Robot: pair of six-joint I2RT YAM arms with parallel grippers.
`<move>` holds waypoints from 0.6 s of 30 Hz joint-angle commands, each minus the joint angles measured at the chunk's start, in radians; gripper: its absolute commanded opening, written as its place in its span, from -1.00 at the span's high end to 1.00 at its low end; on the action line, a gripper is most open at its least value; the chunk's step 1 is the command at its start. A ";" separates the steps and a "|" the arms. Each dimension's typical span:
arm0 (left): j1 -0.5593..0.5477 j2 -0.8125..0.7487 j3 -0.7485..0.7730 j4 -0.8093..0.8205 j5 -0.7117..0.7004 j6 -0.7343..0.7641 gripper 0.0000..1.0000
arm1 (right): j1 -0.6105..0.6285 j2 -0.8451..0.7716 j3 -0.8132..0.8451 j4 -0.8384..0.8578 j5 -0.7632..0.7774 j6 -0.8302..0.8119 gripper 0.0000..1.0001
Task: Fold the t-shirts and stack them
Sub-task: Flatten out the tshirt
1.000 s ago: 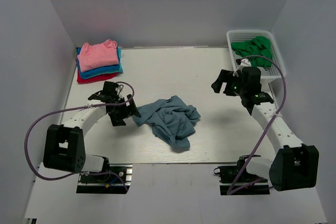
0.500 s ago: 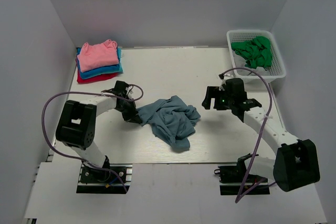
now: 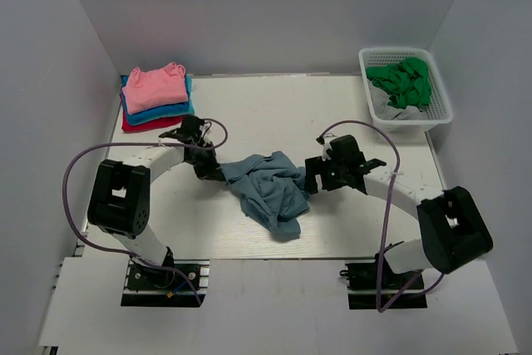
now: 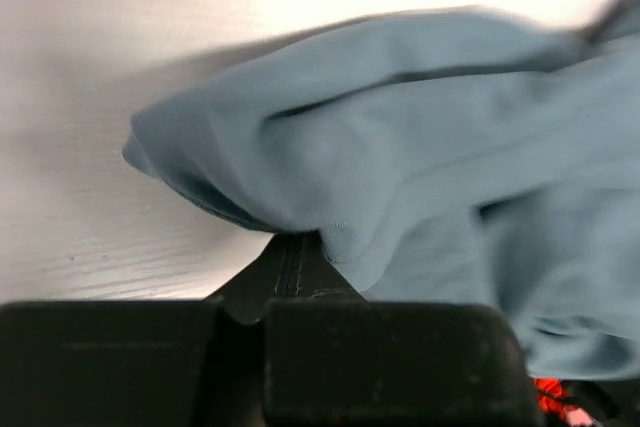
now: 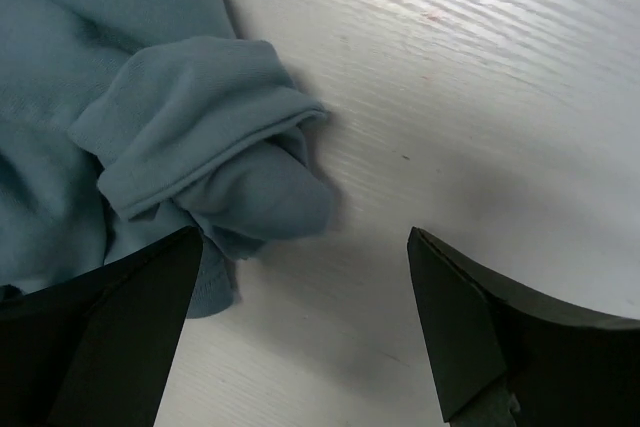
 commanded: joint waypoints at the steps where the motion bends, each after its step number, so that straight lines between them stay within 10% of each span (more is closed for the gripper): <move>1: 0.013 -0.067 0.103 -0.014 -0.012 0.015 1.00 | 0.012 0.060 0.060 0.071 -0.087 -0.034 -0.75; 5: 0.013 -0.087 0.138 -0.023 -0.012 0.024 1.00 | 0.015 0.106 0.080 0.100 -0.106 -0.040 -0.09; 9: 0.013 -0.111 0.186 0.016 -0.041 0.006 1.00 | 0.008 0.144 0.108 0.111 -0.106 -0.043 1.00; 18: 0.013 -0.183 0.379 0.161 -0.184 -0.034 1.00 | 0.008 -0.021 0.332 0.066 0.244 -0.012 1.00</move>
